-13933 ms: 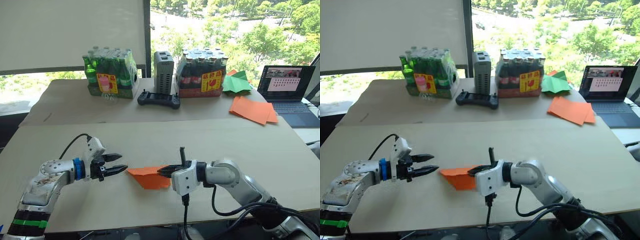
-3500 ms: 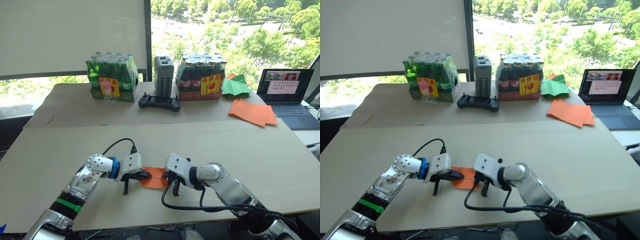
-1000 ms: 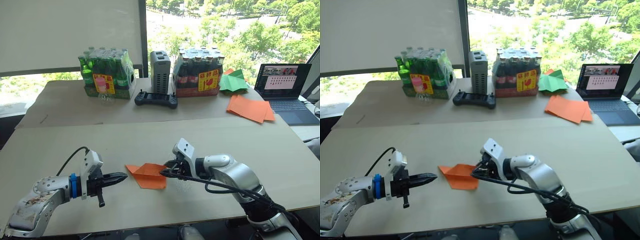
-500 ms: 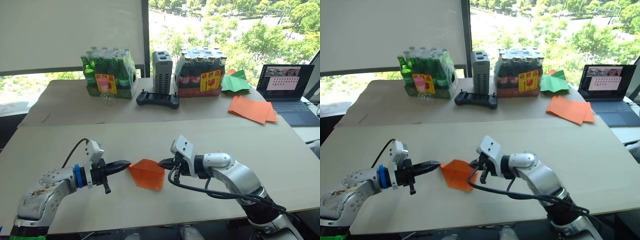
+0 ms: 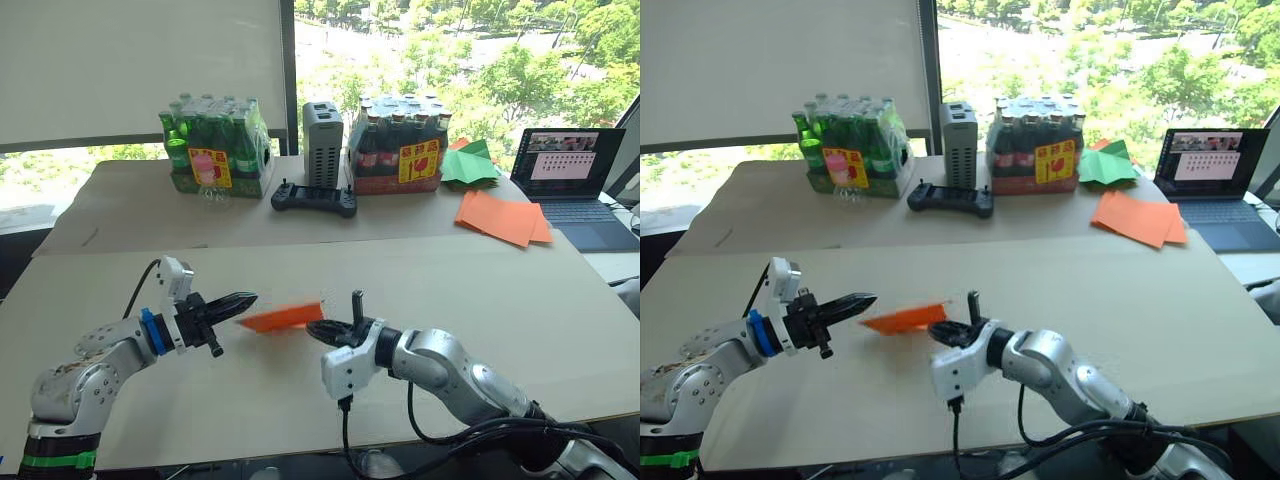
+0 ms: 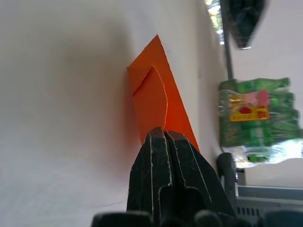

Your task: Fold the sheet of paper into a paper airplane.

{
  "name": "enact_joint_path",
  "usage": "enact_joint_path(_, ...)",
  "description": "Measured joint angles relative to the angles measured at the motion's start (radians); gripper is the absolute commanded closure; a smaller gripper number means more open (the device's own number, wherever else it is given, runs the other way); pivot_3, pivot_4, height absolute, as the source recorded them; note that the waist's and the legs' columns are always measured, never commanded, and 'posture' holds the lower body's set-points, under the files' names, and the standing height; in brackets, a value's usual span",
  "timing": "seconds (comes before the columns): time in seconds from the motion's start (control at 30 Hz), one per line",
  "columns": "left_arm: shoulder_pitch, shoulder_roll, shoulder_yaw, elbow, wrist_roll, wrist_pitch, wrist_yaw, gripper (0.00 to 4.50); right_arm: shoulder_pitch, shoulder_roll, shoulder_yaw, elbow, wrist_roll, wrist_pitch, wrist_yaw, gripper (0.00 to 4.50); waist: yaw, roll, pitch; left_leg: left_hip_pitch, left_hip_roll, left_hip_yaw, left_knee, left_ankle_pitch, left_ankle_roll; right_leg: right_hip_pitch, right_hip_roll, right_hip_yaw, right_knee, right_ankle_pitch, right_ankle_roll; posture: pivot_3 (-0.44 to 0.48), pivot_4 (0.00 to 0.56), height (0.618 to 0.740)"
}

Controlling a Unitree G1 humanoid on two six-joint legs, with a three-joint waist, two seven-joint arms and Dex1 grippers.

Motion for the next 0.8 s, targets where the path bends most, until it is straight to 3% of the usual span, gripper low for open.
enact_joint_path(0.07, -0.001, 0.0, 0.0, -0.007, -0.002, 0.009, 0.009, 4.5, 0.001, 0.007, 0.001, 0.035, -0.009, -0.029, 0.004, 4.48, -0.001, 0.0, 0.0, 0.0, 0.0, 0.0, 0.0, 0.0, 0.0, 0.0, 0.0, 0.0, 0.0, 0.0, 0.0, 0.0, 0.15, 0.723)
enact_joint_path(0.2, -0.028, 0.0, -0.012, -0.012, -0.002, 0.021, 0.022, 4.5, 0.002, 0.032, -0.019, 0.051, 0.027, -0.039, 0.056, 3.26, 0.0, 0.0, 0.0, 0.001, 0.0, -0.001, 0.0, 0.0, 0.0, 0.001, 0.001, 0.0, 0.0, 0.0, 0.0, 0.0, 0.15, 0.723)
enact_joint_path(0.27, -0.034, 0.0, -0.015, -0.019, -0.004, 0.026, 0.03, 4.5, 0.034, 0.048, -0.064, 0.019, 0.137, 0.033, 0.141, 2.58, 0.001, 0.0, 0.0, 0.001, 0.0, -0.001, 0.0, 0.0, 0.0, 0.002, 0.0, 0.0, 0.0, 0.0, 0.0, 0.0, 0.15, 0.723)
enact_joint_path(0.47, -0.032, 0.0, -0.035, -0.023, -0.003, 0.028, 0.036, 4.5, 0.048, 0.169, -0.206, -0.139, 0.46, 0.441, 0.317, 2.58, 0.001, -0.001, 0.0, 0.002, 0.001, -0.002, 0.001, 0.0, 0.0, 0.002, 0.001, 0.0, 0.0, 0.001, -0.001, 0.0, 0.15, 0.723)
enact_joint_path(0.67, -0.033, 0.0, -0.04, -0.023, -0.003, 0.028, 0.041, 4.5, 0.014, 0.277, -0.27, -0.147, 0.6, 0.772, 0.316, 4.36, 0.002, -0.001, 0.0, 0.002, 0.001, -0.002, 0.0, 0.0, 0.0, 0.002, 0.001, 0.0, 0.001, 0.001, -0.001, 0.0, 0.15, 0.723)
enact_joint_path(0.8, -0.033, 0.0, -0.04, -0.023, -0.004, 0.028, 0.044, 4.5, -0.006, 0.278, -0.269, -0.147, 0.625, 0.862, 0.302, 4.46, 0.003, -0.001, 0.0, 0.002, 0.0, -0.002, 0.0, 0.0, 0.0, 0.002, 0.0, 0.0, 0.0, 0.001, -0.001, 0.0, 0.15, 0.723)
